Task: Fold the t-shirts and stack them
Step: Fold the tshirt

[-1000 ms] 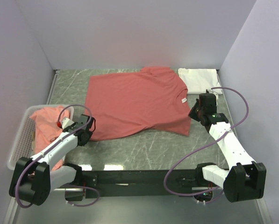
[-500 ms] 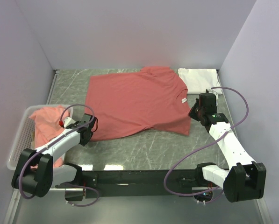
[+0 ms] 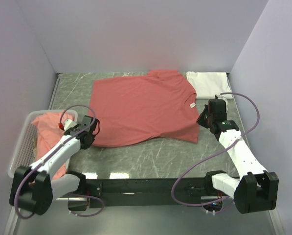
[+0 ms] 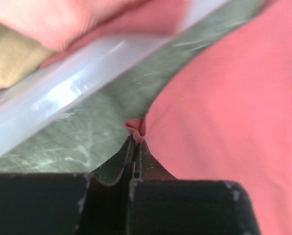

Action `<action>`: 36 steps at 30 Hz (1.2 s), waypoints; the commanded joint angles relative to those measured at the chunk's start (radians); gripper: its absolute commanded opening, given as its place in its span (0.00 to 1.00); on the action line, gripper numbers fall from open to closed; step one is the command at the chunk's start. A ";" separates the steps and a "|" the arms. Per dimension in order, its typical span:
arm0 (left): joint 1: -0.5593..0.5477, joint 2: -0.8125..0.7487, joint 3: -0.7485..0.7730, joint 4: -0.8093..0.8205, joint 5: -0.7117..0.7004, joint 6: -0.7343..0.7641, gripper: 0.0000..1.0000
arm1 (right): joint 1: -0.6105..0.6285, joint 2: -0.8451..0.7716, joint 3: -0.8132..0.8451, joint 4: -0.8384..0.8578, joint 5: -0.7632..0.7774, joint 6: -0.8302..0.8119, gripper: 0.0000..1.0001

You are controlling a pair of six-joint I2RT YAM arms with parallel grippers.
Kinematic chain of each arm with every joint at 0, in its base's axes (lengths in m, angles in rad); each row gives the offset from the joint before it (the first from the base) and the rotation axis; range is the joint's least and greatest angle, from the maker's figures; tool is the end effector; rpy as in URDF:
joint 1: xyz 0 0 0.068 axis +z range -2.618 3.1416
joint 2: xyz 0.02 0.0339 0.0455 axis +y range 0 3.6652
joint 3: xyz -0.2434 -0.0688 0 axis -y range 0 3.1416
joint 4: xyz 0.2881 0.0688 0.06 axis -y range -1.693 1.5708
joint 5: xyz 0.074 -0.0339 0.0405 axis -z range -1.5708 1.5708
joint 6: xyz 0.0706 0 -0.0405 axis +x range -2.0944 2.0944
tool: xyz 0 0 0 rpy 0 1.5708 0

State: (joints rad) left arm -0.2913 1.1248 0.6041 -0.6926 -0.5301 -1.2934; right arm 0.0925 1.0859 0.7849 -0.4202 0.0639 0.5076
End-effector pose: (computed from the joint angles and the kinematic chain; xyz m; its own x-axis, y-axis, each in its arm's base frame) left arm 0.2420 -0.0353 0.1154 -0.3210 -0.7700 -0.5514 -0.8416 0.4990 -0.2068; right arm 0.3071 0.0240 0.2053 -0.5962 0.4319 -0.6768 0.2808 0.9019 0.3282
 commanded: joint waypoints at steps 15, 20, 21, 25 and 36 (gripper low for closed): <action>0.004 -0.252 0.069 -0.176 -0.019 0.036 0.01 | -0.007 -0.360 -0.159 -0.028 -0.061 0.078 0.00; 0.004 -0.234 0.071 -0.167 -0.019 0.037 0.01 | -0.004 -0.489 -0.182 -0.092 -0.125 0.100 0.00; 0.004 -0.227 0.071 -0.160 -0.019 0.036 0.01 | -0.002 -0.503 -0.185 -0.097 -0.131 0.098 0.00; 0.004 -0.188 0.079 -0.111 -0.007 0.042 0.01 | 0.010 -0.517 -0.187 -0.094 -0.160 0.083 0.00; 0.006 0.187 0.293 0.011 -0.025 0.069 0.01 | 0.032 -0.117 0.010 0.164 -0.151 -0.009 0.00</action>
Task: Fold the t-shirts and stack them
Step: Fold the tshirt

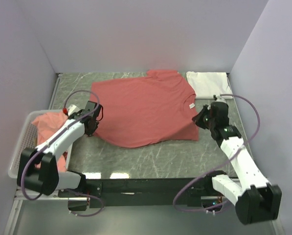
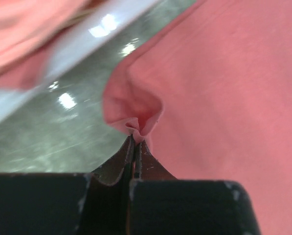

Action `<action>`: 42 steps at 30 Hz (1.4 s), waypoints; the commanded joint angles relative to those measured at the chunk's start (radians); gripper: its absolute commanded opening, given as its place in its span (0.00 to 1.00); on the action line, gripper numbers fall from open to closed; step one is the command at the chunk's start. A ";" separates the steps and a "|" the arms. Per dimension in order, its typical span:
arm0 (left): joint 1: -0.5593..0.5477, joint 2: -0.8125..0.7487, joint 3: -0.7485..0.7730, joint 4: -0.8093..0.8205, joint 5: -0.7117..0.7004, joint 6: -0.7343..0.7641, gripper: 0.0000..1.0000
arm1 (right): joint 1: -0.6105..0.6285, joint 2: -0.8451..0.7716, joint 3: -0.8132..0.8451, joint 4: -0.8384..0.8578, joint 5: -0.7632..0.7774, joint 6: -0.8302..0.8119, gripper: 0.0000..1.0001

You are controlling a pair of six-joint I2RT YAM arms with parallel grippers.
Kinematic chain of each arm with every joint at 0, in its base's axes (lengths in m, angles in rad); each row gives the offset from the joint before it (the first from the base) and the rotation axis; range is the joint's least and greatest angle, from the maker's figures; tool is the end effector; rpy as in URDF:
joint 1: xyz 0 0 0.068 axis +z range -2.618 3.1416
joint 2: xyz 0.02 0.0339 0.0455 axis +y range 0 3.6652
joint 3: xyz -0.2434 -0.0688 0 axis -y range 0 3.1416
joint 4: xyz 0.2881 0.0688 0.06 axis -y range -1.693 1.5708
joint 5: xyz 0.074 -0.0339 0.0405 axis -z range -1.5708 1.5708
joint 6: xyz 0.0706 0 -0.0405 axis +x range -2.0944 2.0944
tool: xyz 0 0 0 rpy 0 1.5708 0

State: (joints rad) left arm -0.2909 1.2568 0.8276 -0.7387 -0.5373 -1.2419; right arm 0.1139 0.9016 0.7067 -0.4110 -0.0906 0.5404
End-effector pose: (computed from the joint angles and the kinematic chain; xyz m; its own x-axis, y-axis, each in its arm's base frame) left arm 0.2830 -0.0470 0.1558 -0.3359 -0.7481 -0.5722 -0.8166 0.5341 -0.2190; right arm 0.2793 0.0384 0.2253 -0.5814 0.4492 -0.6783 0.1307 0.8745 0.4671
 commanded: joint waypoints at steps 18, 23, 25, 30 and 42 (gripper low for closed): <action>0.127 0.331 0.274 0.108 0.054 0.094 0.01 | 0.050 0.471 0.344 0.409 0.058 -0.105 0.00; 0.150 0.365 0.306 0.102 0.063 0.108 0.02 | 0.052 0.487 0.346 0.477 0.065 -0.106 0.00; 0.160 0.366 0.312 0.098 0.062 0.110 0.02 | 0.050 0.488 0.344 0.491 0.069 -0.108 0.00; 0.171 0.398 0.358 0.081 0.056 0.131 0.02 | 0.049 0.507 0.350 0.520 0.071 -0.115 0.00; 0.191 0.469 0.421 0.067 0.065 0.167 0.06 | 0.036 0.553 0.361 0.568 0.058 -0.109 0.00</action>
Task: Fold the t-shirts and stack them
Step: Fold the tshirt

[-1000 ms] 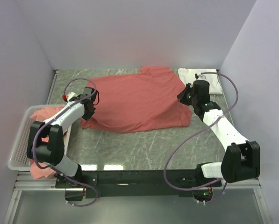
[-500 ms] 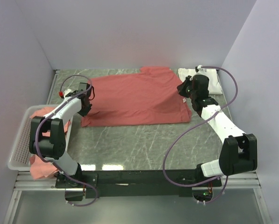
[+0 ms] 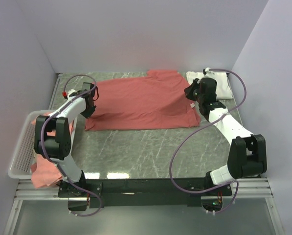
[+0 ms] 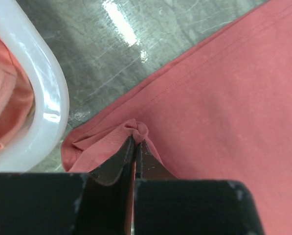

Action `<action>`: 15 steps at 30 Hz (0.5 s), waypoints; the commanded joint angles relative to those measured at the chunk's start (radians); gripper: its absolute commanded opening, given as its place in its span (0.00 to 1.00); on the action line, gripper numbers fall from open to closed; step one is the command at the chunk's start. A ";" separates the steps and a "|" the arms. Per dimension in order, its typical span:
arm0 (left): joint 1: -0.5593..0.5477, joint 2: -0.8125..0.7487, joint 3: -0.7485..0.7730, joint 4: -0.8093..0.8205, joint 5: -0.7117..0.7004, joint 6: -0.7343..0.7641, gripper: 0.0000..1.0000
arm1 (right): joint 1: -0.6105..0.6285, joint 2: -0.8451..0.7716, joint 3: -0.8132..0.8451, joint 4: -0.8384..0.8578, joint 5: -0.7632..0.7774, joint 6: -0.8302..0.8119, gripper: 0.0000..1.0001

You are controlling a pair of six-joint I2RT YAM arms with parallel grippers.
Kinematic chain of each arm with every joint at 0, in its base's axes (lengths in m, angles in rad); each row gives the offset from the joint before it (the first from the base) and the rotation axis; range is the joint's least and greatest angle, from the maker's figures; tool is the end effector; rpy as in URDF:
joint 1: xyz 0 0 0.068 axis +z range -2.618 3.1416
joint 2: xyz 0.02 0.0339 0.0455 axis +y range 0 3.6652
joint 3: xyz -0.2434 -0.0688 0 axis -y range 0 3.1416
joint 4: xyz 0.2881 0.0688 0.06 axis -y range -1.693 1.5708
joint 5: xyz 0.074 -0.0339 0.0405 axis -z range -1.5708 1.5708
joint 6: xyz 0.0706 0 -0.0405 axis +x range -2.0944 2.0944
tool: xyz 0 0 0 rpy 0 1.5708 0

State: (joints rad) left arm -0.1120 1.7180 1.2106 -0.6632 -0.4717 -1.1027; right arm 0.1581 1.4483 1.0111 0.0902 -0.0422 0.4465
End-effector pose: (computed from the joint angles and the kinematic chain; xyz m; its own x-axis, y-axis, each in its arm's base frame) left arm 0.3911 -0.0117 0.1406 -0.3448 -0.7612 -0.5493 -0.8512 0.5002 -0.1589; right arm 0.4070 0.0679 0.2383 -0.3878 0.3751 -0.8420 -0.0322 0.9074 0.4190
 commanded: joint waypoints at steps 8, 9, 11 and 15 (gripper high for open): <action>0.038 0.020 0.035 0.010 0.015 0.049 0.07 | -0.015 0.030 0.067 0.091 -0.008 -0.014 0.00; 0.040 0.022 0.038 0.011 0.018 0.050 0.08 | -0.015 0.034 0.070 0.089 -0.010 -0.015 0.00; 0.043 0.026 0.040 0.016 0.021 0.053 0.09 | -0.014 0.046 0.080 0.089 -0.012 -0.015 0.00; 0.044 0.034 0.046 0.030 0.033 0.063 0.13 | -0.017 0.063 0.087 0.091 -0.013 -0.017 0.00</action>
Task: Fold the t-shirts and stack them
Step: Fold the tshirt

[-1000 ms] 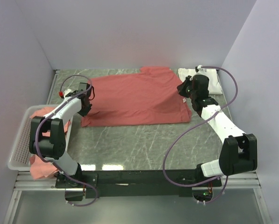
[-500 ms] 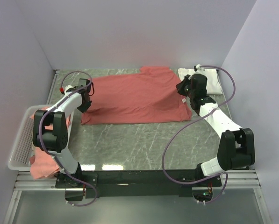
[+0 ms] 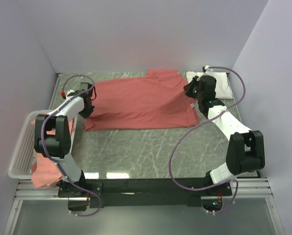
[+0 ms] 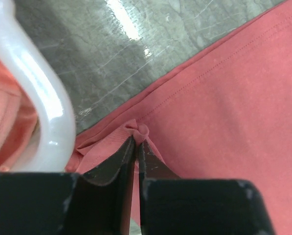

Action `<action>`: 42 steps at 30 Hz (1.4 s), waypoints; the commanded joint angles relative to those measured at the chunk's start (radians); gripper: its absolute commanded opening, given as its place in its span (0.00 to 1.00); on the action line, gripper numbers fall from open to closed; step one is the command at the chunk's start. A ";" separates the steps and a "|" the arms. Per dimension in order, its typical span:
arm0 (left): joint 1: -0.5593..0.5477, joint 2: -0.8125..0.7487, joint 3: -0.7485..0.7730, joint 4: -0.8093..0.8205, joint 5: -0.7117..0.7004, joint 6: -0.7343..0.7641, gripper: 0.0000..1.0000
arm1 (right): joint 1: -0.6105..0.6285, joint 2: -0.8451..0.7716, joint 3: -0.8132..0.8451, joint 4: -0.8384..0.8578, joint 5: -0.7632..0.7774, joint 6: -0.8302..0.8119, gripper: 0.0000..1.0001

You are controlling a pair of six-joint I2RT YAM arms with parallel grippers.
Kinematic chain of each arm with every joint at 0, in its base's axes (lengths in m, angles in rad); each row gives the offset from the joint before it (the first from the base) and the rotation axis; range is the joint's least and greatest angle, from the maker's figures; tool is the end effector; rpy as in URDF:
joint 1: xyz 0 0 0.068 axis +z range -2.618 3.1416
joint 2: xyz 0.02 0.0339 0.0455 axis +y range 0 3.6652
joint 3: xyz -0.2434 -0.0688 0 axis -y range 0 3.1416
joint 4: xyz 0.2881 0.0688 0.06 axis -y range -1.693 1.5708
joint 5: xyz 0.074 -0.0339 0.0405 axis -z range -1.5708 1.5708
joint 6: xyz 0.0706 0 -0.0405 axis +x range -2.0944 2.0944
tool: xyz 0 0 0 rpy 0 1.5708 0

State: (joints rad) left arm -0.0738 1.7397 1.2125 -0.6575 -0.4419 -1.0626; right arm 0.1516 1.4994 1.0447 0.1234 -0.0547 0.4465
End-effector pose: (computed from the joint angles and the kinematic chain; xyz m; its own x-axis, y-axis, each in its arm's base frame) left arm 0.3931 0.0012 0.1327 -0.3675 -0.7647 -0.5293 -0.8528 0.5041 -0.1362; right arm 0.4190 0.0679 0.2367 -0.3772 0.3785 -0.8452 -0.0433 0.9045 0.4244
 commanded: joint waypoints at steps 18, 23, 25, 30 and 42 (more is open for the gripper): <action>0.014 0.046 0.085 0.018 0.006 0.030 0.15 | -0.032 0.038 0.054 0.096 -0.023 -0.012 0.00; 0.017 0.052 0.082 0.024 0.009 0.032 0.15 | -0.037 0.045 0.060 0.099 -0.028 -0.015 0.00; 0.017 0.055 0.084 0.022 0.012 0.032 0.15 | -0.038 0.058 0.071 0.093 -0.031 -0.020 0.00; 0.020 0.057 0.094 0.035 0.022 0.042 0.24 | -0.041 0.096 0.092 0.075 -0.043 -0.023 0.01; 0.052 -0.118 -0.006 0.044 0.045 0.059 0.76 | -0.050 0.135 0.265 -0.263 -0.033 0.024 0.81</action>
State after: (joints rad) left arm -0.0158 1.7111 1.2625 -0.5957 -0.3878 -1.0069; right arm 0.1089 1.6859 1.2755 -0.0414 -0.1017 0.4446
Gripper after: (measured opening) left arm 0.758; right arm 0.806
